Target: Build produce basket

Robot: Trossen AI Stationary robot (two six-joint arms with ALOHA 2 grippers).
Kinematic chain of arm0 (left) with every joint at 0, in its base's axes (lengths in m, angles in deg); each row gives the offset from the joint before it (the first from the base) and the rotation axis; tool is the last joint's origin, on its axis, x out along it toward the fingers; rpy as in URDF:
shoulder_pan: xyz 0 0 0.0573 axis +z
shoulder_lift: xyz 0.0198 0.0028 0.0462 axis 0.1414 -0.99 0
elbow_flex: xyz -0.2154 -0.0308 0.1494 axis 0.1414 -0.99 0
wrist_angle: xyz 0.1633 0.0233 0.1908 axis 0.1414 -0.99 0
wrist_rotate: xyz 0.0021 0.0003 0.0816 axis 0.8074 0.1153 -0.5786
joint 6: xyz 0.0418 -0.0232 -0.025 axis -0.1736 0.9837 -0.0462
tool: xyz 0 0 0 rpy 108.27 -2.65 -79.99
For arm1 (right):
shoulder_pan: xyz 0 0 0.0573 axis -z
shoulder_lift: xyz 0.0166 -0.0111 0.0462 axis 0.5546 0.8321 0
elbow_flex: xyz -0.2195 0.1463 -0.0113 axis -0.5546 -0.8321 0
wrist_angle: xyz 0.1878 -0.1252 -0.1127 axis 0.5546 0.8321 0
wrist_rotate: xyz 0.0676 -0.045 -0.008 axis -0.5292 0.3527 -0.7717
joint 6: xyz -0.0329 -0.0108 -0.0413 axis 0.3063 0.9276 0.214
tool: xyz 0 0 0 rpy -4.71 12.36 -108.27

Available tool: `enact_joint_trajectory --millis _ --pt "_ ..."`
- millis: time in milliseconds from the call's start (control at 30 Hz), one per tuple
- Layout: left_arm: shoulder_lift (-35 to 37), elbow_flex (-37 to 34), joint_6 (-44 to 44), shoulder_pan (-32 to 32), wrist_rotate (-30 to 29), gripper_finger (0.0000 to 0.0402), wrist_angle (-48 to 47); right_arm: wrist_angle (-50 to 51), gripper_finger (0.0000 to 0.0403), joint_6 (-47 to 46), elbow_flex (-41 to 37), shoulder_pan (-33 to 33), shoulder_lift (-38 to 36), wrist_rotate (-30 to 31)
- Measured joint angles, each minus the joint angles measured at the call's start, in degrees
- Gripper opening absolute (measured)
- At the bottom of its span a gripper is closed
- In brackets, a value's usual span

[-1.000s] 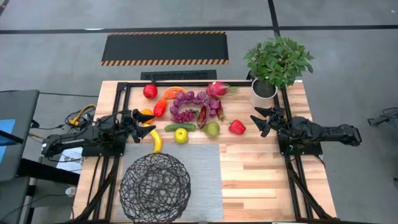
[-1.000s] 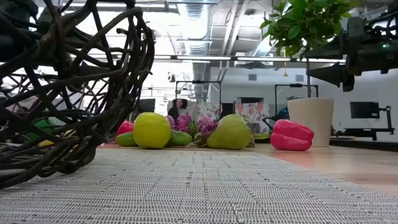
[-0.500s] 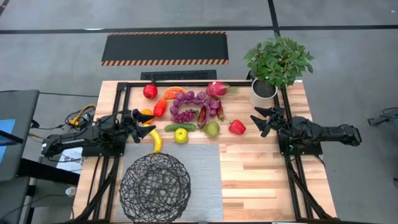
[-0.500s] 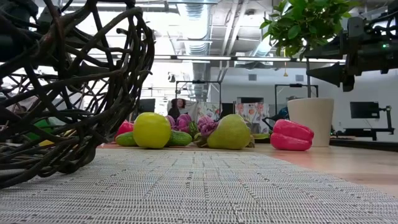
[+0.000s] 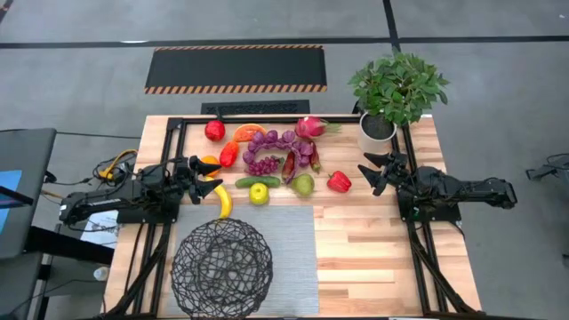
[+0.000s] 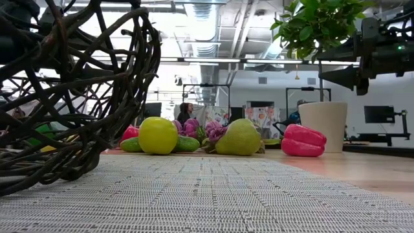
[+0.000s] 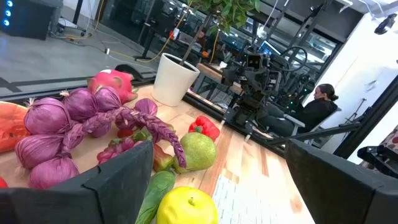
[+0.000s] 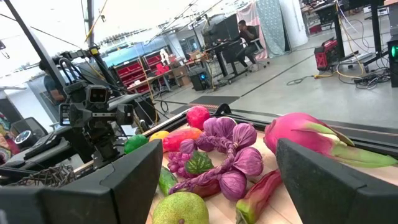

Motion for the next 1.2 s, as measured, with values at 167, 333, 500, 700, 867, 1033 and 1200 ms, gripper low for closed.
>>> enact_joint_trajectory --millis 167,333,500,700,867,1033,1200 --pt "-0.01 0.0 0.0 0.0 0.0 0.0348 0.0 0.0 0.0333 -0.02 0.02 0.0 0.0 0.0" --pt "-0.02 0.0 0.0 0.0 0.0 0.0348 -0.02 0.02 0.0333 0.0 0.02 0.0 0.01 0.0" --pt "-0.02 0.0 0.0 0.0 0.0 0.0348 0.0 0.02 0.0333 -0.02 0.0 0.0 0.01 -0.02" --pt "-0.01 0.0 0.0 0.0 0.0 0.0348 -0.01 0.01 0.0333 -0.02 0.01 0.0 0.01 0.0" --pt "-0.01 0.0 0.0 0.0 0.0 0.0348 -0.01 0.0 0.0333 0.0 0.0 0.0 0.0 0.0" --pt "-0.01 0.0 0.0 0.0 0.01 0.0348 -0.01 0.01 0.0333 -0.02 0.01 0.0 0.01 -0.01" --pt "-0.02 0.0 0.62 -0.01 -1.96 0.0348 0.24 0.02 0.0333 0.0 0.0 0.0 0.01 0.0"
